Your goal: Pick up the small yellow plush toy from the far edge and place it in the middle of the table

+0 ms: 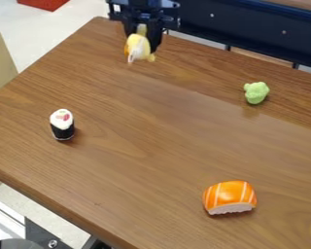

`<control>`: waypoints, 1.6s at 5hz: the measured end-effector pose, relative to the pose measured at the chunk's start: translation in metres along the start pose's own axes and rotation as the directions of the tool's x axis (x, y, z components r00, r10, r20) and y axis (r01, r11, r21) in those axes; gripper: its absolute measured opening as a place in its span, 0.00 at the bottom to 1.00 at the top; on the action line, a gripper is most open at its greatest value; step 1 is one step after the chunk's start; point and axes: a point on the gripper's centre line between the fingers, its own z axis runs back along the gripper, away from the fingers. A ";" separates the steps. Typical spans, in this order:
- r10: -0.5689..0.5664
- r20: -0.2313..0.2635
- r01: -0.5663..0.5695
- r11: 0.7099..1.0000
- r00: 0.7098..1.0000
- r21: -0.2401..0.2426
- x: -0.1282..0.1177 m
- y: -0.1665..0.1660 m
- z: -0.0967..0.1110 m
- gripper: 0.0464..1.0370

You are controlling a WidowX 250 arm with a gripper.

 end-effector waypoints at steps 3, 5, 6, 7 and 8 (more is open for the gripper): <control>-0.084 -0.003 0.084 0.994 0.996 0.063 -0.031 -0.025 -0.035 0.30; -0.101 0.029 0.098 0.991 0.994 0.091 -0.023 -0.031 -0.063 0.30; -0.110 0.030 0.107 0.990 0.993 0.089 -0.025 -0.034 -0.071 0.30; -0.122 -0.006 0.122 0.989 0.993 0.089 -0.032 -0.036 -0.081 0.37; -0.120 -0.006 0.120 0.988 0.993 0.101 -0.033 -0.034 -0.082 0.67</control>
